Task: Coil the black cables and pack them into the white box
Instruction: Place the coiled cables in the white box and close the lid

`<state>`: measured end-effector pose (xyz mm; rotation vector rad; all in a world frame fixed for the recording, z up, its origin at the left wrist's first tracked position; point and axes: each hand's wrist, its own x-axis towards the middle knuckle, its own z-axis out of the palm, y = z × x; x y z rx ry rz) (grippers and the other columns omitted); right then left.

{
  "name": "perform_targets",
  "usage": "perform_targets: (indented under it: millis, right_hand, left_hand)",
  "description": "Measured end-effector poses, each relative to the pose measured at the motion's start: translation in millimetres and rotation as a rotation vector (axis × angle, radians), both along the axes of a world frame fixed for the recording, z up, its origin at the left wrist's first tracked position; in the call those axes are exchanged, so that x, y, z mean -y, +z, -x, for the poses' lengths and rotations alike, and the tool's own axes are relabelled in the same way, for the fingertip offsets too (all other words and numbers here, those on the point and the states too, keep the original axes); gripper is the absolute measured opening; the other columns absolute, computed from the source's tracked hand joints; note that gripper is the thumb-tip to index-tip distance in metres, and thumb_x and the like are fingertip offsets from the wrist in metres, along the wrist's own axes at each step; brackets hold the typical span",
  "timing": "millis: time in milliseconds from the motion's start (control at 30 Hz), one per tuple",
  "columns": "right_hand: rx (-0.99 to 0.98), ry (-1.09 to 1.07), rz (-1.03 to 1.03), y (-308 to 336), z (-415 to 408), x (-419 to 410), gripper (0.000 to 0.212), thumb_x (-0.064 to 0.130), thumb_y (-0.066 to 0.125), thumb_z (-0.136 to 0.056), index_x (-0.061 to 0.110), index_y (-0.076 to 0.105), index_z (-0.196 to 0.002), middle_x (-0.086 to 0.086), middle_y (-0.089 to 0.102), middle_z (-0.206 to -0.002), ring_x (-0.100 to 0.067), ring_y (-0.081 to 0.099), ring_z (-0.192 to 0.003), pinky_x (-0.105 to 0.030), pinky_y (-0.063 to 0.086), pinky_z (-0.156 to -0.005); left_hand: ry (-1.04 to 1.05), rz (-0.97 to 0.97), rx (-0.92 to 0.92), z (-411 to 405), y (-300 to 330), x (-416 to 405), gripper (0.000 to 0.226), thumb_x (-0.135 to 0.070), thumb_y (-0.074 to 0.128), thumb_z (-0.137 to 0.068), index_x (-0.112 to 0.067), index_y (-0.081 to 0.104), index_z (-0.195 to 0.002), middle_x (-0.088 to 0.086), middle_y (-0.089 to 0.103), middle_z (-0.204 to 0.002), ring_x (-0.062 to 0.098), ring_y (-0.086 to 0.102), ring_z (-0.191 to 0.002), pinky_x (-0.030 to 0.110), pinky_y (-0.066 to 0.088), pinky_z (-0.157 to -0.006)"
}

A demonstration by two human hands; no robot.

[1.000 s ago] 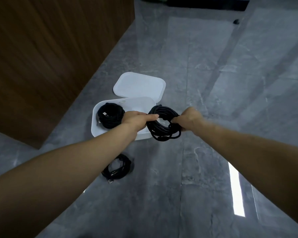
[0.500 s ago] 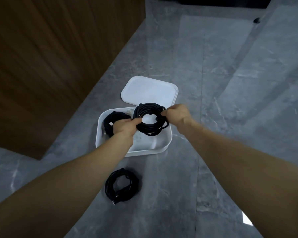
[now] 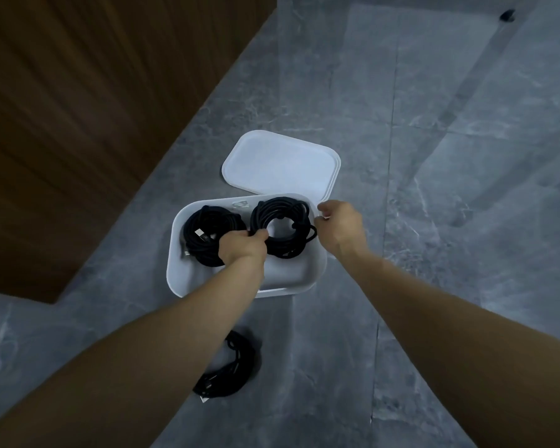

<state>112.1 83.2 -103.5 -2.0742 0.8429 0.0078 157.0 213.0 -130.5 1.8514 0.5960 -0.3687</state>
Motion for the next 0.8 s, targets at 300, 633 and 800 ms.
perform_targets:
  millis: [300,633,800]
  right_hand:
    - [0.017,0.042,-0.056,-2,7,6,0.026,-0.002,0.055,-0.087,-0.004,0.063,-0.112,-0.022,0.066,-0.106,-0.036,0.06,-0.103,-0.027,0.045,-0.077]
    - [-0.009,0.088,0.004,-7,7,8,0.033,-0.001,0.053,-0.09,0.0,0.06,-0.121,-0.019,0.065,-0.114,-0.034,0.058,-0.108,-0.03,0.043,-0.09]
    - [-0.031,0.126,0.189,-2,7,1,0.038,0.007,0.054,-0.09,0.004,0.054,-0.128,-0.014,0.05,-0.132,-0.031,0.05,-0.12,-0.036,0.041,-0.101]
  left_hand:
    - [-0.297,-0.24,0.273,17,-11,1,0.056,-0.02,0.073,-0.081,-0.003,0.051,-0.13,0.015,0.052,-0.131,0.028,0.052,-0.117,0.027,0.038,-0.092]
    - [-0.485,-0.474,0.222,12,-4,7,0.048,-0.017,0.071,-0.084,0.001,0.051,-0.123,0.016,0.048,-0.129,0.031,0.052,-0.113,0.032,0.038,-0.082]
    - [-0.571,-0.483,0.324,13,11,-9,0.054,-0.026,0.069,-0.085,-0.007,0.048,-0.132,0.013,0.044,-0.134,0.029,0.049,-0.119,0.036,0.041,-0.095]
